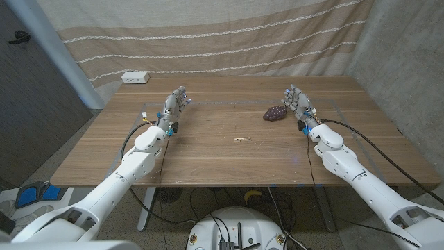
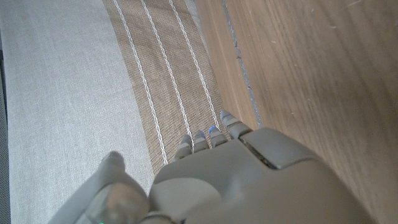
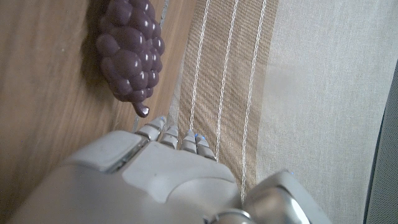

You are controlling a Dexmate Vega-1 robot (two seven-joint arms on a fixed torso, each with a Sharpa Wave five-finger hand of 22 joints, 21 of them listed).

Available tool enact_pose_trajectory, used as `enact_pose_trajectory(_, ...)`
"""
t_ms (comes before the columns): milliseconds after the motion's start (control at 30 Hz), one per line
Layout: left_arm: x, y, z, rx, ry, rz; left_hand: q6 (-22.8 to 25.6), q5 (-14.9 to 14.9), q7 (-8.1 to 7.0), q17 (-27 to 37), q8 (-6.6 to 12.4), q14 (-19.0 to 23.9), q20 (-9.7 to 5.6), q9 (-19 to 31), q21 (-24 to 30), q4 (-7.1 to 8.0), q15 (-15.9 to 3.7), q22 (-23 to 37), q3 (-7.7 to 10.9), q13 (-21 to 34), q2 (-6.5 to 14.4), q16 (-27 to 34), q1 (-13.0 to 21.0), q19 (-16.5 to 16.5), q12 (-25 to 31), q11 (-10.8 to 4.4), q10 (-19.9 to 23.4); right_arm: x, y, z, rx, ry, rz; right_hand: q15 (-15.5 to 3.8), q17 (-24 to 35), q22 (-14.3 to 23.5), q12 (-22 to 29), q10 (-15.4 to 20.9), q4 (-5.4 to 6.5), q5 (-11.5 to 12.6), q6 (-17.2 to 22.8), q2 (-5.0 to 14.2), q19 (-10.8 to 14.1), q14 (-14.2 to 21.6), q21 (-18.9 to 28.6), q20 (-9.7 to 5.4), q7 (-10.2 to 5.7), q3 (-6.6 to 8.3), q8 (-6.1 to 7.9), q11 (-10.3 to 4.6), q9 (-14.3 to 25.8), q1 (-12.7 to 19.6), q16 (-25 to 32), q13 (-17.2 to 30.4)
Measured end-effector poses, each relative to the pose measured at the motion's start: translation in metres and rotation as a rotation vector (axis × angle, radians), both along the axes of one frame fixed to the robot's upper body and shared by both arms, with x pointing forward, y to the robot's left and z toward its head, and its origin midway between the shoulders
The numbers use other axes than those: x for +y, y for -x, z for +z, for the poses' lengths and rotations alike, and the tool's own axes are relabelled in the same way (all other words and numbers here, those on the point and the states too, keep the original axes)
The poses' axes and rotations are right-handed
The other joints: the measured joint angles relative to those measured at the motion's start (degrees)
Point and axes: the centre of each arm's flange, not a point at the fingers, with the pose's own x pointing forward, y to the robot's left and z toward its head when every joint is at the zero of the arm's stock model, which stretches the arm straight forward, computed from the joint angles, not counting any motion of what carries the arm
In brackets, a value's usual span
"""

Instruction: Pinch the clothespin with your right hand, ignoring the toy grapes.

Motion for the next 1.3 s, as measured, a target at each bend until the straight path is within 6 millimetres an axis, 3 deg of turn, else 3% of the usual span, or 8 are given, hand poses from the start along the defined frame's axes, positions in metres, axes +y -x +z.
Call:
enact_pose_trajectory(433, 0.0, -0.001, 0.0, 0.006, 0.001, 0.005, 0.0, 0.0, 0.0, 0.0, 0.0, 0.0, 0.0, 0.0, 0.0, 0.0, 0.0, 0.3, 0.0, 0.0, 0.0, 0.0, 0.0, 0.0, 0.3, 0.01, 0.0, -0.002, -0.001, 0.002, -0.002, 0.003, -0.003, -0.04, -0.3, 0.0, 0.0, 0.0, -0.87, 0.4, 0.0, -0.82, 0.0, 0.3, 0.0, 0.0, 0.0, 0.86, 0.0, 0.0, 0.0, 1.4, 0.0, -0.1)
enact_pose_trajectory(733, -0.001, -0.003, 0.003, 0.005, 0.001, 0.004, 0.0, 0.0, 0.0, 0.0, 0.0, 0.0, 0.01, 0.0, 0.0, 0.0, 0.0, 0.2, 0.0, 0.0, 0.0, 0.0, 0.0, 0.0, 0.3, 0.02, 0.0, -0.003, 0.0, 0.005, -0.009, 0.01, -0.019, 0.2, -0.4, 0.0, 0.0, 0.2, -1.27, 0.4, 0.0, -0.23, 0.2, 0.6, 0.0, 0.21, 0.0, 1.27, 0.0, -0.21, 0.0, 2.1, 0.0, -0.2)
enact_pose_trajectory(800, -0.001, -0.003, 0.003, 0.005, 0.0, 0.003, 0.0, 0.0, 0.0, 0.0, 0.0, 0.0, 0.01, 0.0, 0.0, 0.0, 0.0, 0.3, 0.0, 0.0, 0.0, 0.0, 0.0, 0.0, 0.3, 0.02, 0.0, -0.003, 0.001, 0.006, -0.013, 0.012, -0.022, 0.32, -0.7, 0.0, 0.0, 0.2, -1.46, 0.4, 0.0, -0.9, 0.2, 0.7, 0.0, 0.22, 0.0, 1.08, 0.0, -0.21, 0.0, 2.7, 0.0, -0.2)
enact_pose_trajectory(1300, -0.004, -0.008, 0.008, 0.004, -0.011, -0.008, 0.0, 0.0, 0.01, 0.0, 0.0, 0.0, 0.01, 0.0, 0.0, 0.0, 0.0, 0.2, 0.0, 0.0, 0.0, 0.0, 0.0, 0.0, 0.3, 0.02, 0.0, -0.004, 0.015, 0.02, -0.078, 0.053, -0.086, 1.23, -0.7, 0.0, 0.2, 0.7, -1.76, 0.4, 0.4, -0.9, 1.6, 2.2, 0.0, 1.64, -0.19, 1.25, 0.0, -0.1, 0.0, 2.7, 0.5, -0.2)
